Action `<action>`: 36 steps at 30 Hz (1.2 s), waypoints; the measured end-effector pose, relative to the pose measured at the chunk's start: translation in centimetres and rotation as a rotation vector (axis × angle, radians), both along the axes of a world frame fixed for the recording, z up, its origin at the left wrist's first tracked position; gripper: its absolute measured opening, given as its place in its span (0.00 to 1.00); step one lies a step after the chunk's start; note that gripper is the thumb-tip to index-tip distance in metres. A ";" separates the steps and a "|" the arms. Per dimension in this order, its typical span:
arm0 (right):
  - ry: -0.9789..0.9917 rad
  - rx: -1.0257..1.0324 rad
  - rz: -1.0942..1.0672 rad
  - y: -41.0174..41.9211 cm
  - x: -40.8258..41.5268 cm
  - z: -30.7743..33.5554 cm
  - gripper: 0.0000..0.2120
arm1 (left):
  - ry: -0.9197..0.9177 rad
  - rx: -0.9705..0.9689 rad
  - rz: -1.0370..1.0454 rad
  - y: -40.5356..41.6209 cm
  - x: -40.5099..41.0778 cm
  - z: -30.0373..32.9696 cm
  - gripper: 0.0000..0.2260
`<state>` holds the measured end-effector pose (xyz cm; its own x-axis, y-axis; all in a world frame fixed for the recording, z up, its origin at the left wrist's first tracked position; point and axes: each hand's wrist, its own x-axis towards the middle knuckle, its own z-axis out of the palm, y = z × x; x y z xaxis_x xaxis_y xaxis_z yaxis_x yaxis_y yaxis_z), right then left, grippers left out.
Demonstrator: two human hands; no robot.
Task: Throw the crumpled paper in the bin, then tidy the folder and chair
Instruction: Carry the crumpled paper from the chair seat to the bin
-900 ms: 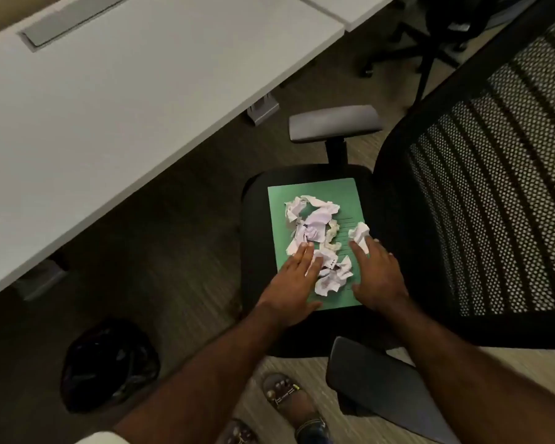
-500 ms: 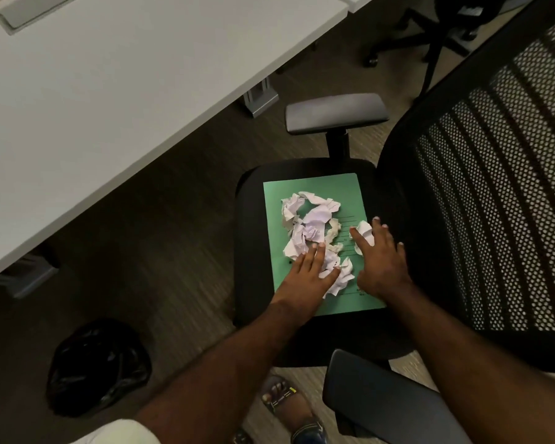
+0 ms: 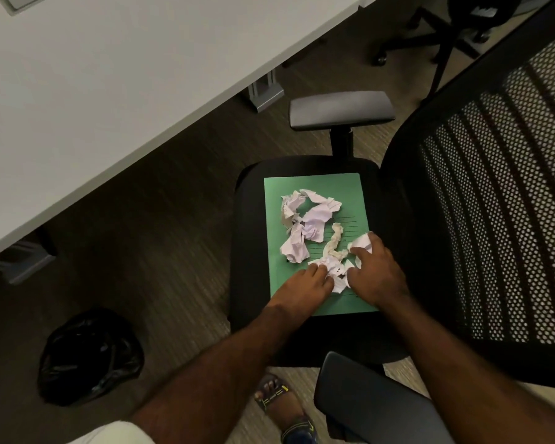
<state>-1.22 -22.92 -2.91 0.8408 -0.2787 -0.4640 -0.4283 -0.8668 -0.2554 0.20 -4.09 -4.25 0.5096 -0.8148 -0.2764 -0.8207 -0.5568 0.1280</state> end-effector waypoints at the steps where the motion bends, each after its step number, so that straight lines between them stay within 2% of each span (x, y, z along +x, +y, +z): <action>1: -0.007 -0.001 0.003 0.1 -0.3 -0.1 0.29 | 0.007 0.001 -0.005 0.1 0.0 -0.1 0.25; 6: -0.041 -0.035 0.103 0.8 -2.2 -0.5 0.31 | 0.026 0.001 -0.009 0.0 -0.4 -0.4 0.20; 10: -0.043 -0.024 0.128 1.8 -3.3 -0.6 0.23 | 0.026 0.004 -0.032 0.3 -0.5 -0.3 0.17; 16: 0.004 -0.038 0.091 3.5 -3.2 -0.5 0.15 | 0.024 -0.033 -0.021 1.6 -1.2 0.3 0.18; 23: 0.031 -0.036 -0.007 5.5 -2.7 0.1 0.17 | 0.040 -0.093 0.091 5.3 -1.9 1.2 0.20; 27: 0.016 0.034 -0.023 8.8 -2.2 1.4 0.13 | 0.027 -0.168 0.176 8.9 -2.5 2.2 0.19; 30: 0.005 0.089 -0.040 11.9 -2.1 2.7 0.13 | -0.006 -0.230 0.240 11.6 -3.2 3.2 0.16; 36: -0.036 0.175 0.007 20.2 -2.1 5.1 0.04 | -0.088 -0.406 0.370 19.3 -4.8 5.1 0.14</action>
<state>-3.36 -2.75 2.20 0.8594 -0.1906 -0.4744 -0.4103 -0.8109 -0.4173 -4.61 15.21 0.82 0.7888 -0.6096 0.0788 -0.5974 -0.7301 0.3318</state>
